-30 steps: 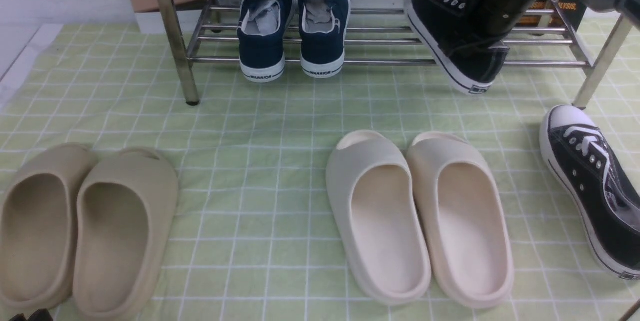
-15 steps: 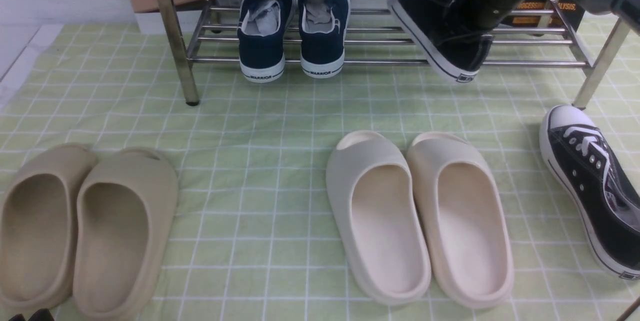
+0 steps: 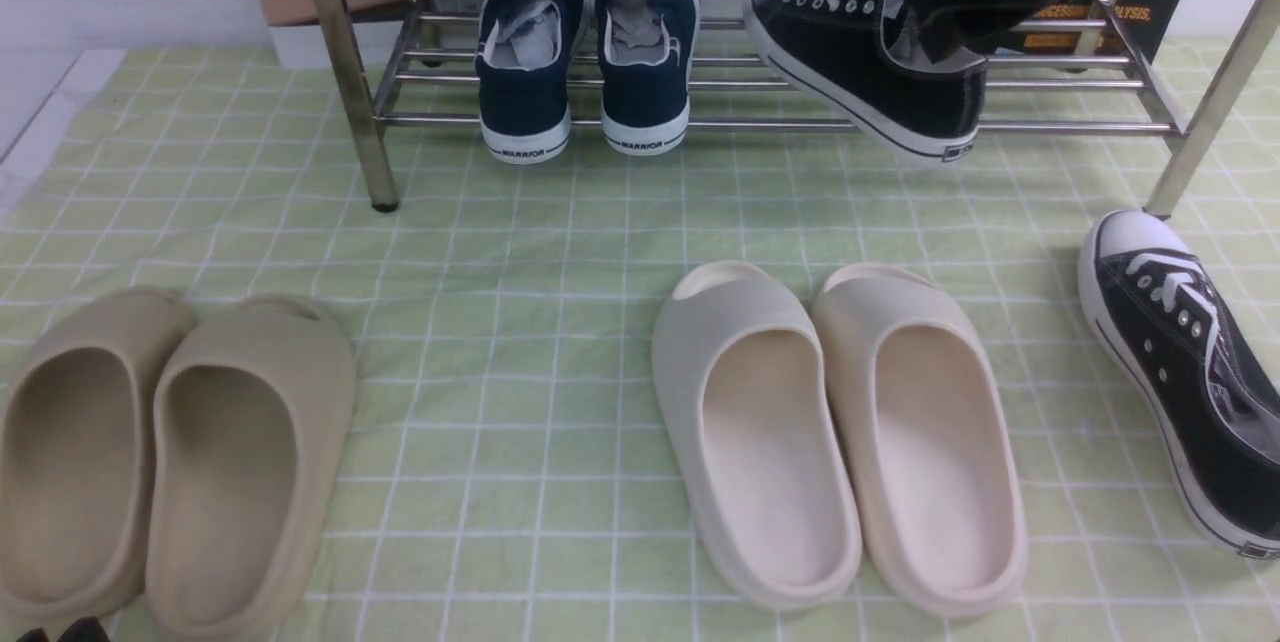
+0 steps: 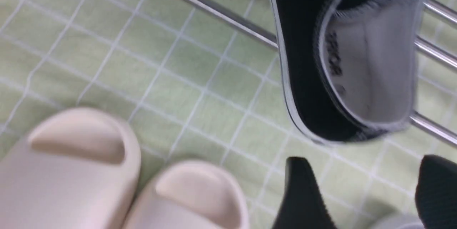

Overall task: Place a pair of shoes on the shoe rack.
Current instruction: Use the right arm to put a shoe into the shoe rack, then use the right arm to grab the shoe closest to it

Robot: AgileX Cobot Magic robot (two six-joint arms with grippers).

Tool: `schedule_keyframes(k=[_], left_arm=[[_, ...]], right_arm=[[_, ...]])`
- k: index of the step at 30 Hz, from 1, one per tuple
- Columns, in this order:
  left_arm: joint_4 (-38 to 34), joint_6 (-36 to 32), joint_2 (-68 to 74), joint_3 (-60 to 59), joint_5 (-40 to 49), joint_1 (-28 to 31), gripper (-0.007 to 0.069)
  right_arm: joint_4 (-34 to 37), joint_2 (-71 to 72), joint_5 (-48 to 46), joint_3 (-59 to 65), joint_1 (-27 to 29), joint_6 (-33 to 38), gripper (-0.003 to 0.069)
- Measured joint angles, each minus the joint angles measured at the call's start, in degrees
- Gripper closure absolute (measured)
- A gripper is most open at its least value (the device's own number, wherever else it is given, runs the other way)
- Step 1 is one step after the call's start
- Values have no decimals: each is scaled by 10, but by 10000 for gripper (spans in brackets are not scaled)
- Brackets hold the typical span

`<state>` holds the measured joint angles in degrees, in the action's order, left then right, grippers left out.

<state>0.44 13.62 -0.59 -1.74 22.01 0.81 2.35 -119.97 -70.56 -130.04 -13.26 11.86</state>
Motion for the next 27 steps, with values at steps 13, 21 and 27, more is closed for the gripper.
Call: schedule_keyframes(k=[13,21,27], left_arm=[[0,0,0,0,0,0,399],[0,0,0,0,0,0,393],[0,0,0,0,0,0,389]], right_arm=[[-113,200,-8,287,1,-98,258],[-122,323,15,565,1,-169,319],[-162,333,93,669,7,-244,319]])
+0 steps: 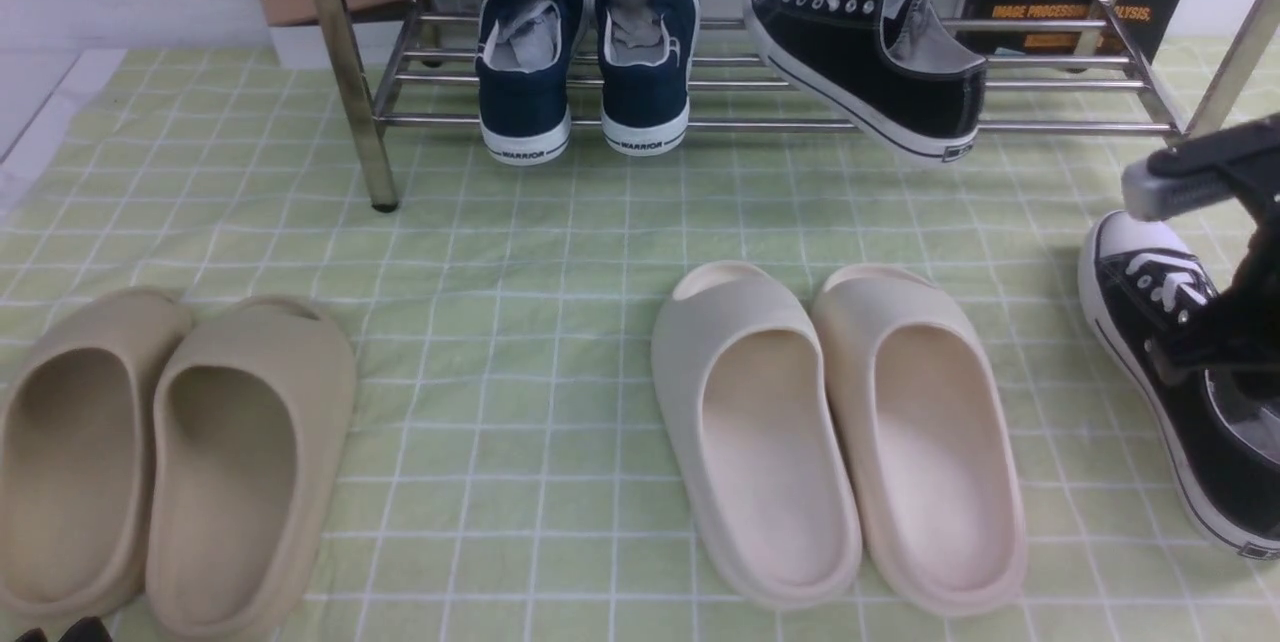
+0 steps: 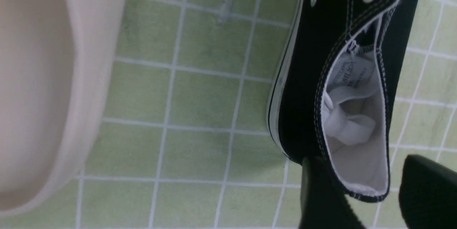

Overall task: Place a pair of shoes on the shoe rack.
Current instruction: Use the right arm to grab the shoe closest to it

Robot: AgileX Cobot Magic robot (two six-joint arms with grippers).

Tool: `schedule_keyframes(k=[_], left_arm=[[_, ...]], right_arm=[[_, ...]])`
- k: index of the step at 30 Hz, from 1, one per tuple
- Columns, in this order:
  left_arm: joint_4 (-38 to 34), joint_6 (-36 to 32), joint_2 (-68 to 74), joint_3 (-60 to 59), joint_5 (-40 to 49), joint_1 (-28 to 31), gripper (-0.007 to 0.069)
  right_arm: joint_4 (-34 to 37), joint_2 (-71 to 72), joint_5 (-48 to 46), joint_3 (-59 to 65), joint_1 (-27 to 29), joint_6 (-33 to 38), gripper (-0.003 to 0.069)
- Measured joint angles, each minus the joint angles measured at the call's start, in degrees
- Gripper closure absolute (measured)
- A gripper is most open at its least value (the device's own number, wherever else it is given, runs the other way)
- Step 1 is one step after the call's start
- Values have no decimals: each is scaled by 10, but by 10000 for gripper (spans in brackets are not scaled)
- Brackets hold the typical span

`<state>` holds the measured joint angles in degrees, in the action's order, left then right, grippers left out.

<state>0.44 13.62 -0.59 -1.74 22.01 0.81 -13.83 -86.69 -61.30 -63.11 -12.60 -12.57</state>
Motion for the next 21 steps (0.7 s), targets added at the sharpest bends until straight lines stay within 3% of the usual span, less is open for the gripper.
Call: schedule_keyframes(k=[6,13,15,19,20,21], left_arm=[[0,0,0,0,0,0,386],[0,0,0,0,0,0,386],[0,0,0,0,0,0,386],[0,0,0,0,0,0,386],[0,0,0,0,0,0,386],[0,0,0,0,0,0,386]], right_arm=[[16,-30,81,42,46,-14,321],[65,-84,107,45,57,46,348],[84,-91,110,45,57,75,393],[91,-86,110,45,57,96,551],[91,-76,108,44,57,98,625],[92,-64,101,40,57,99,643]])
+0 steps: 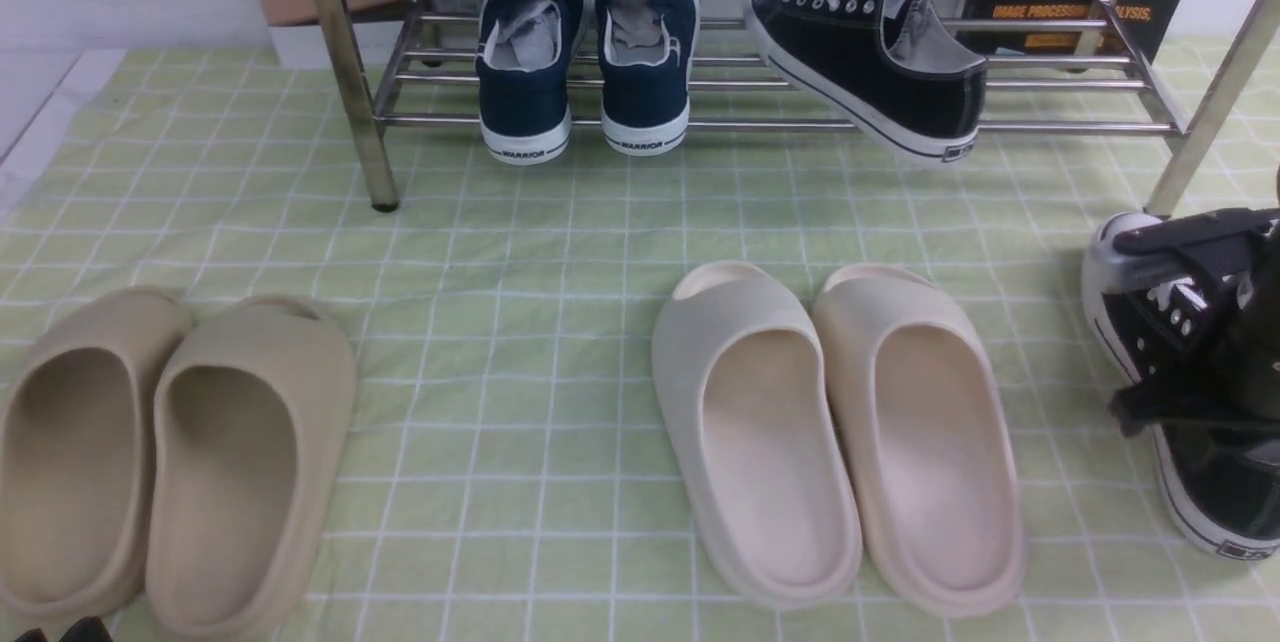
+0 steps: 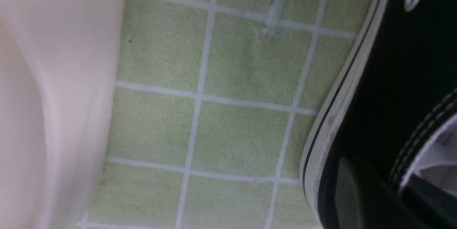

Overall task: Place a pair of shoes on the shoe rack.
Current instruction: Use the right arm to grab the shoe closest to it, then use the right arm to put a shoe into the shoe rack

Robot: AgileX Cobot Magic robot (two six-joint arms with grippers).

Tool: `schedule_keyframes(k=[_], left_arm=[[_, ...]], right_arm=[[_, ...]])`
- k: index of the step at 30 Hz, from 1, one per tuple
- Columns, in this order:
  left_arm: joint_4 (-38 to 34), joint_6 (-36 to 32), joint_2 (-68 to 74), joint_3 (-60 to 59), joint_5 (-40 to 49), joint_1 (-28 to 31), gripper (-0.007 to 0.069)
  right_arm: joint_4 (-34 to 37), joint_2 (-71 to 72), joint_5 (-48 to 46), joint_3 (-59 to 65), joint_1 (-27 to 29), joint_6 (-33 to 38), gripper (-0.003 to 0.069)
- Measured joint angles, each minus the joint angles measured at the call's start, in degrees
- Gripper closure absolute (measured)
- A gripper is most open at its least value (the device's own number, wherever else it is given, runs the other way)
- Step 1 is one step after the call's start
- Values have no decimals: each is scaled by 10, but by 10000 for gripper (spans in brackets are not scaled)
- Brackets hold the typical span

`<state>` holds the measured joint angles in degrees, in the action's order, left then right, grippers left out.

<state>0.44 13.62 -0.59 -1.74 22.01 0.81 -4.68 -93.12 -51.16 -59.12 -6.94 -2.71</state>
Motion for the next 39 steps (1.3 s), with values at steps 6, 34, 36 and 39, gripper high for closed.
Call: schedule_keyframes(k=[6,34,36,39], left_arm=[[0,0,0,0,0,0,386],[0,0,0,0,0,0,386],[0,0,0,0,0,0,386],[0,0,0,0,0,0,386]], right_arm=[[-3,58,-90,-58,0,12,644],[-31,-162,-30,-399,0,171,644],[-31,-187,-21,-423,-1,189,644],[-31,-222,-21,-457,-6,216,644]])
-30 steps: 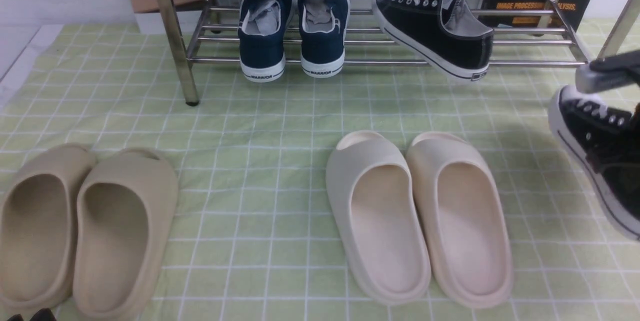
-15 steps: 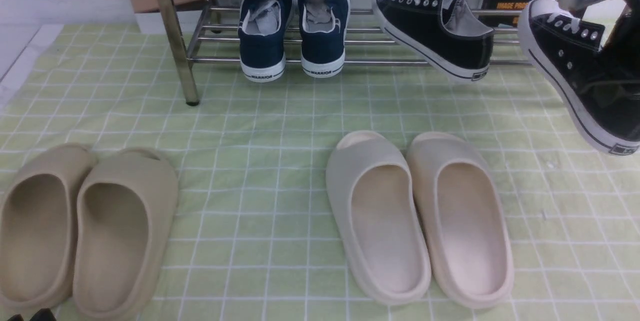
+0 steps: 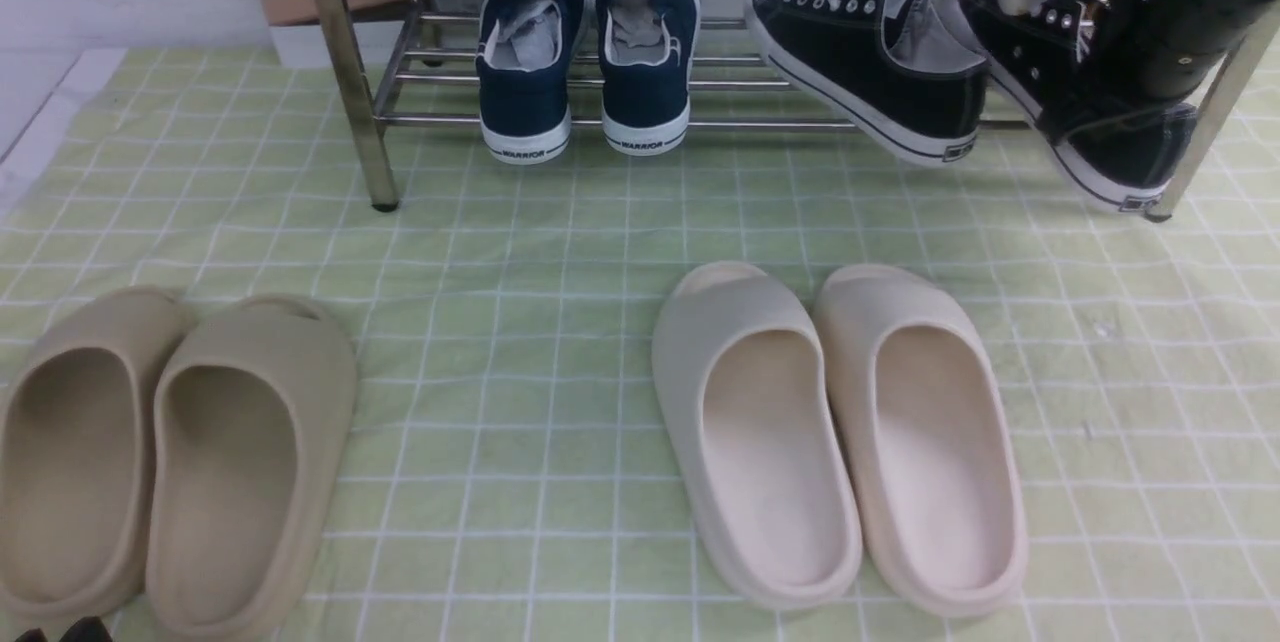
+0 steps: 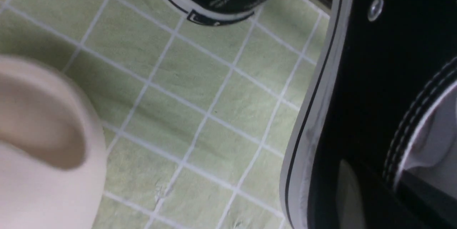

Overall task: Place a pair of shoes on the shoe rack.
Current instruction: Use the right arm to put a shoe into the shoe rack

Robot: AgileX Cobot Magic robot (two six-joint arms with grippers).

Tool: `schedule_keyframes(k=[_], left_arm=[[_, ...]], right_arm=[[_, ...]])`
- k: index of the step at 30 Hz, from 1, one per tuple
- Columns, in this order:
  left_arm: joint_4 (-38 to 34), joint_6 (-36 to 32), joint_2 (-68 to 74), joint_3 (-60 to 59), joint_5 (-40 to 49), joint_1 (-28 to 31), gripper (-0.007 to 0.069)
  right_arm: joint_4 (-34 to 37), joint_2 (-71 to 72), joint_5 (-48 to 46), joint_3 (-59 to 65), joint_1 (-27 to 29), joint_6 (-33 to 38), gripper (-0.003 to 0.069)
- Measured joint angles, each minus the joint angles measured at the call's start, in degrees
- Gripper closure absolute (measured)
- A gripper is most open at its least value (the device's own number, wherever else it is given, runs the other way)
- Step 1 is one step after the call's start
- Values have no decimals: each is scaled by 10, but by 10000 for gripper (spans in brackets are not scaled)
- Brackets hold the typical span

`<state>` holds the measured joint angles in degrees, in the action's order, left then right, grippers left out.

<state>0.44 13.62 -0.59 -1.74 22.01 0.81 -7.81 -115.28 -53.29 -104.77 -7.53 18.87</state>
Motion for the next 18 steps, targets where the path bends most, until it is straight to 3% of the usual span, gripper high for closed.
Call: schedule_keyframes(k=[12,18], left_arm=[[0,0,0,0,0,0,386],[0,0,0,0,0,0,386]], right_arm=[[0,-31,-34,-73,-65,20,644],[-22,-31,-38,-80,-69,-13,644]])
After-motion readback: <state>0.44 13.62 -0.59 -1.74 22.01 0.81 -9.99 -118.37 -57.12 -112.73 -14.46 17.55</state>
